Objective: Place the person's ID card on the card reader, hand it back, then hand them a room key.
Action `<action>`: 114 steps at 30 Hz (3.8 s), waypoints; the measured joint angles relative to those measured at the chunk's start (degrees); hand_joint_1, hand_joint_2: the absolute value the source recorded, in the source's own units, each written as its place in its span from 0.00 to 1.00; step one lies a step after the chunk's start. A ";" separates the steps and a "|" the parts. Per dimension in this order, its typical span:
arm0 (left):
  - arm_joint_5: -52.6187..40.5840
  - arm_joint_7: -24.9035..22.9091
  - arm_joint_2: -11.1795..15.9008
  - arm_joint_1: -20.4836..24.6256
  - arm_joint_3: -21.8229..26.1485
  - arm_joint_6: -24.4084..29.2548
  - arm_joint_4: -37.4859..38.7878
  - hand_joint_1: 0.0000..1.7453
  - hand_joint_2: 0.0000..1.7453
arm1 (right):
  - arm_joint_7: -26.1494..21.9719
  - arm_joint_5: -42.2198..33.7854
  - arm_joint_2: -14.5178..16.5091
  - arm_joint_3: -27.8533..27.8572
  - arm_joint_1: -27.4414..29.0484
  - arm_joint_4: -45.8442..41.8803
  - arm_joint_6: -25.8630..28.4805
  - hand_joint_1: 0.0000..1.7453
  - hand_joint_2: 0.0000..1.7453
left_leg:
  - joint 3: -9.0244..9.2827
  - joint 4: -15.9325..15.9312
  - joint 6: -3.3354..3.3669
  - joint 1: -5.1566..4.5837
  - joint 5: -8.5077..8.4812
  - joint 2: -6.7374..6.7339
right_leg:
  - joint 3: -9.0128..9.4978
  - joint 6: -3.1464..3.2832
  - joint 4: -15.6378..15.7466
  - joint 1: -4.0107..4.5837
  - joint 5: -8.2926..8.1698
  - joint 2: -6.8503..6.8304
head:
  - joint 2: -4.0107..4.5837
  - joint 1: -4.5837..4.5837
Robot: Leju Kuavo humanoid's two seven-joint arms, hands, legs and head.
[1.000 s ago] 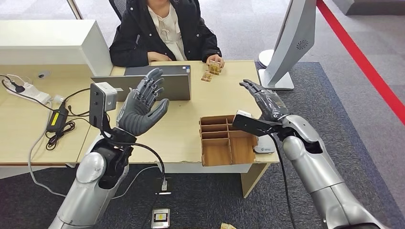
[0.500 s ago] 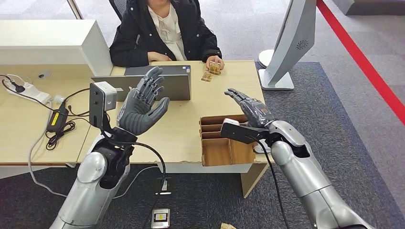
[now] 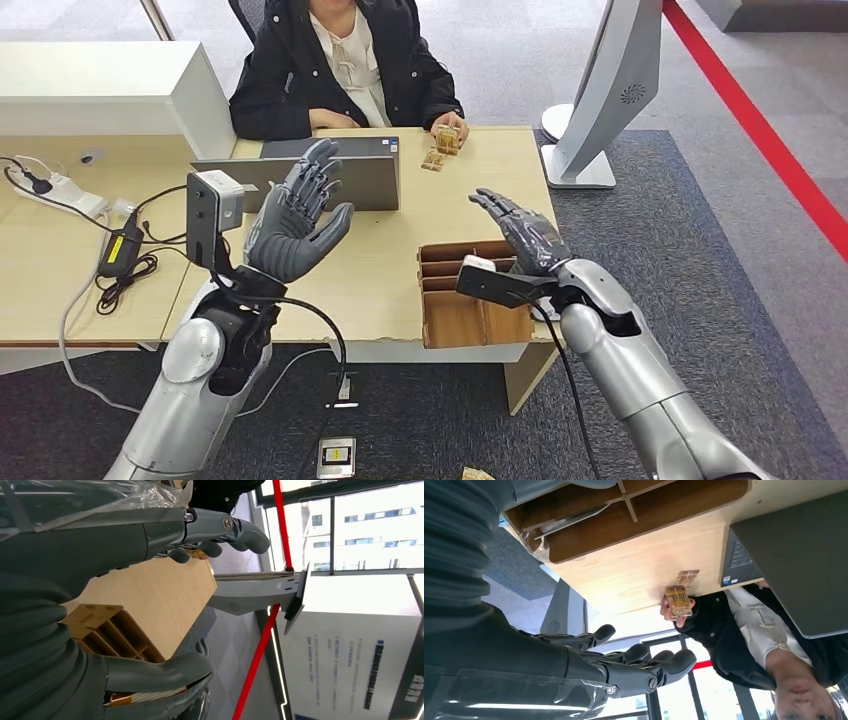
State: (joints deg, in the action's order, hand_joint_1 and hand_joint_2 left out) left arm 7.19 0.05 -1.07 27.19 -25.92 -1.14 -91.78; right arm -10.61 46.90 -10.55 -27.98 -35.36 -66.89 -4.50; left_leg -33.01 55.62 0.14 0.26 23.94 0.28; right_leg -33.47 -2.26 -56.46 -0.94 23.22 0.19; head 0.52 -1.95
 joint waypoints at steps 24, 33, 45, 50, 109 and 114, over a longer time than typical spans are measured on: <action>-0.59 -1.51 0.00 -0.72 0.05 1.14 -0.11 0.00 1.00 | 0.42 4.03 -0.49 0.30 -0.35 4.51 6.52 0.00 1.00 | 0.00 0.00 0.00 0.00 0.00 0.00 | 0.00 0.00 0.00 0.00 0.00 0.00 | 0.00 0.00; -0.68 -1.87 0.00 -1.01 0.07 1.05 -0.14 0.00 1.00 | 0.83 3.87 -1.06 0.84 0.05 5.27 8.45 0.00 1.00 | 0.00 0.00 0.00 0.00 0.00 0.00 | 0.00 0.00 0.00 0.00 0.00 0.00 | 0.00 0.00; -0.87 -2.05 0.01 -1.47 0.09 1.16 -0.83 0.00 1.00 | 0.18 3.53 -1.17 1.40 -0.64 8.68 13.23 0.00 1.00 | 0.00 0.00 0.00 0.00 0.00 0.00 | 0.01 0.00 0.00 0.00 0.00 0.00 | 0.00 0.00; -0.95 -2.22 0.02 -1.56 0.11 1.16 -1.27 0.00 1.00 | -0.02 3.46 -1.20 1.43 -0.97 10.58 13.50 0.00 1.00 | 0.00 0.00 0.00 0.00 0.00 0.00 | 0.01 0.00 0.00 0.00 0.00 0.00 | 0.00 0.00; -1.13 -3.46 0.22 -2.44 1.49 -0.03 -3.40 0.00 1.00 | 1.19 3.23 -1.19 1.17 -0.24 11.16 8.05 1.00 1.00 | 0.00 0.00 0.00 0.00 0.00 0.00 | 0.01 0.00 -0.01 0.00 0.00 0.00 | 0.00 0.00; -1.11 -3.46 0.30 -2.45 1.51 0.08 -3.42 0.00 1.00 | 1.20 3.06 -1.19 1.10 -0.45 11.04 7.34 1.00 1.00 | 0.00 0.00 0.00 0.00 0.00 0.00 | 0.01 0.00 -0.01 0.00 0.00 0.00 | 0.00 0.00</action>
State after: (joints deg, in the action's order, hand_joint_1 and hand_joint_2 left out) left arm 6.08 -3.41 -0.78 24.74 -24.41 -1.06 -95.20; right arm -9.40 49.96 -11.74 -26.88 -35.82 -55.84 2.84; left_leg -33.01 55.61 0.13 0.26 23.94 0.28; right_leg -33.46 -2.26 -56.46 -0.93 23.22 0.19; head 0.52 -1.95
